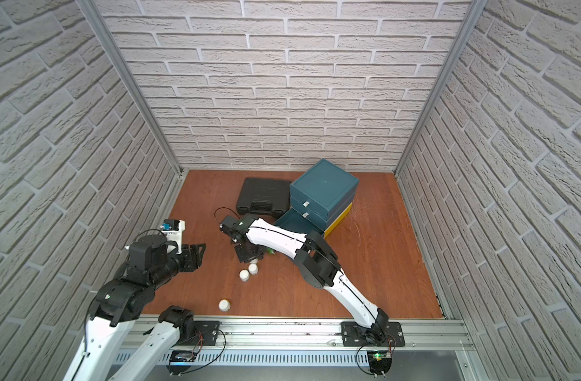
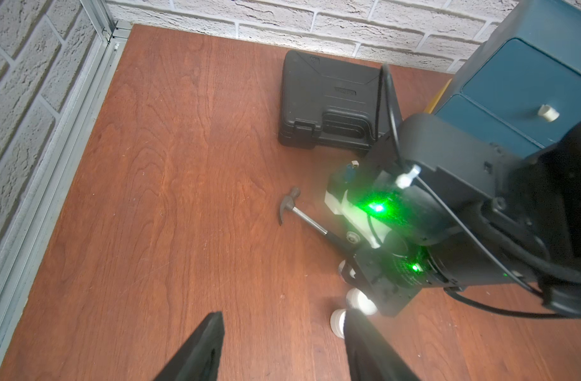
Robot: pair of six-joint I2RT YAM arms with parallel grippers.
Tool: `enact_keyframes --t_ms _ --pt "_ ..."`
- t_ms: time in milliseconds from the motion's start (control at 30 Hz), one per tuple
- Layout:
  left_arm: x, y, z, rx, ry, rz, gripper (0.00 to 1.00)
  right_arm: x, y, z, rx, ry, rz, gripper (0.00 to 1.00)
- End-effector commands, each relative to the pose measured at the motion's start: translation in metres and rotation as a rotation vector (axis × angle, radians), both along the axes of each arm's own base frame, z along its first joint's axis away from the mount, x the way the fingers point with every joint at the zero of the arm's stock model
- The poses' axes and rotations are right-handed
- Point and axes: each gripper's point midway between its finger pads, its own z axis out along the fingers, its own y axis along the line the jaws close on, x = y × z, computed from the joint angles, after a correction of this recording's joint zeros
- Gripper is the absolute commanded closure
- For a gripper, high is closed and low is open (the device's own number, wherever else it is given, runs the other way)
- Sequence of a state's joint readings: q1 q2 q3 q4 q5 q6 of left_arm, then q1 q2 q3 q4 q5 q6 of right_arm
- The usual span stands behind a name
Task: Put the paint cans in the drawer according to color
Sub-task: Pick up the paint can at the center of the board.
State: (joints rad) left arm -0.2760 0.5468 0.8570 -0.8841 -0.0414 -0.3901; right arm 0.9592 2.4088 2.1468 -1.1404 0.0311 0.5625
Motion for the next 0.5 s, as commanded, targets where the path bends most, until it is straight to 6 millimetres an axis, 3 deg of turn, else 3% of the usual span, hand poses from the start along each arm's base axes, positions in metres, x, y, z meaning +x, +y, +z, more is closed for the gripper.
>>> enact_keyframes --t_ms 0,133,233,367,467 --pt "0.0 0.001 -0.001 0.003 -0.006 0.007 0.37 0.007 0.003 0.016 0.012 -0.052 0.033 0.78" --pt "0.0 0.001 -0.001 0.004 -0.007 0.006 0.37 0.019 0.0 0.066 0.041 -0.172 0.076 0.88" --pt "0.0 0.001 -0.001 0.005 -0.004 0.006 0.37 0.027 -0.013 0.102 0.052 -0.245 0.089 0.9" --pt "0.001 0.001 -0.001 0.004 -0.004 0.004 0.37 0.037 -0.049 0.131 0.054 -0.292 0.067 0.92" --pt "0.001 0.0 -0.001 0.004 -0.004 0.004 0.37 0.047 -0.088 0.133 0.03 -0.28 0.022 0.92"
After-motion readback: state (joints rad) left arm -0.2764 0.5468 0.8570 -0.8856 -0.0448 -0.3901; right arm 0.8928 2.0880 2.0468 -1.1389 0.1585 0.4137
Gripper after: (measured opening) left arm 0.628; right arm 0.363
